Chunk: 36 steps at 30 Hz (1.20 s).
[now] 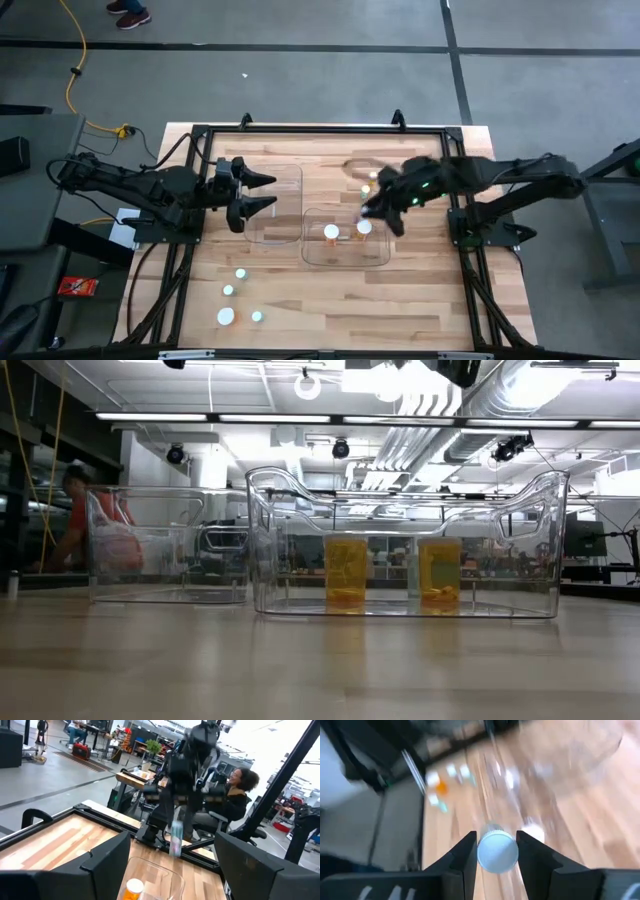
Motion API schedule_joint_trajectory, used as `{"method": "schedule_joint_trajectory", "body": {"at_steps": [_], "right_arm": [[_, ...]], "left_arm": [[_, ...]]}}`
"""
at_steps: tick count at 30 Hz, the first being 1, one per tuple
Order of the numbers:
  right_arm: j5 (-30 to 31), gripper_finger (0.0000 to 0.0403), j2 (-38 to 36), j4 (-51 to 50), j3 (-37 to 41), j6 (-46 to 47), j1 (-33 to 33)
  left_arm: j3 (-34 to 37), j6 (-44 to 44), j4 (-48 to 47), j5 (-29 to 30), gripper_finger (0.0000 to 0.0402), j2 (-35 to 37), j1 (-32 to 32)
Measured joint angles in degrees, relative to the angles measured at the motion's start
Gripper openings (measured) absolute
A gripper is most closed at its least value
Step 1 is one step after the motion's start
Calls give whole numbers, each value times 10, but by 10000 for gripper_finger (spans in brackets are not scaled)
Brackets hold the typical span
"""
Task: Pick and place medicine bottles into bin by pill shape (circle, oval)
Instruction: Put the top blue capsule bottle into the right transparent bin
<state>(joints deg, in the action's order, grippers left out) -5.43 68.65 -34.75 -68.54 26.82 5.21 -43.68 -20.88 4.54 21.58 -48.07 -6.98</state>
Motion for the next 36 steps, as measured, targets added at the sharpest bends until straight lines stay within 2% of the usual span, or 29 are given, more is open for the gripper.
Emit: {"method": "schedule_joint_trajectory", "body": {"at_steps": [2, 6, 12, 17, 26, 36], "right_arm": [[1, 105, 29, -34, -10, 24, 12], [13, 105, 79, -74, -10, 134, 35], [105, 105, 145, -134, -10, 265, 80], [150, 105, 198, -155, -10, 375, 91], [138, 105, 292, -147, -10, 480, 91], [122, 106, 314, -147, -9, 508, 91]], "left_arm": [[0, 0, 0, 0, 280, 0, 0], [0, 0, 0, 0, 280, 0, 0], [0, 18, 0, 0, 280, 0, 0], [0, 57, -1, 1, 280, 0, 0], [0, 91, -1, 2, 280, 0, 0], [0, 91, -2, 2, 280, 0, 0]]}}
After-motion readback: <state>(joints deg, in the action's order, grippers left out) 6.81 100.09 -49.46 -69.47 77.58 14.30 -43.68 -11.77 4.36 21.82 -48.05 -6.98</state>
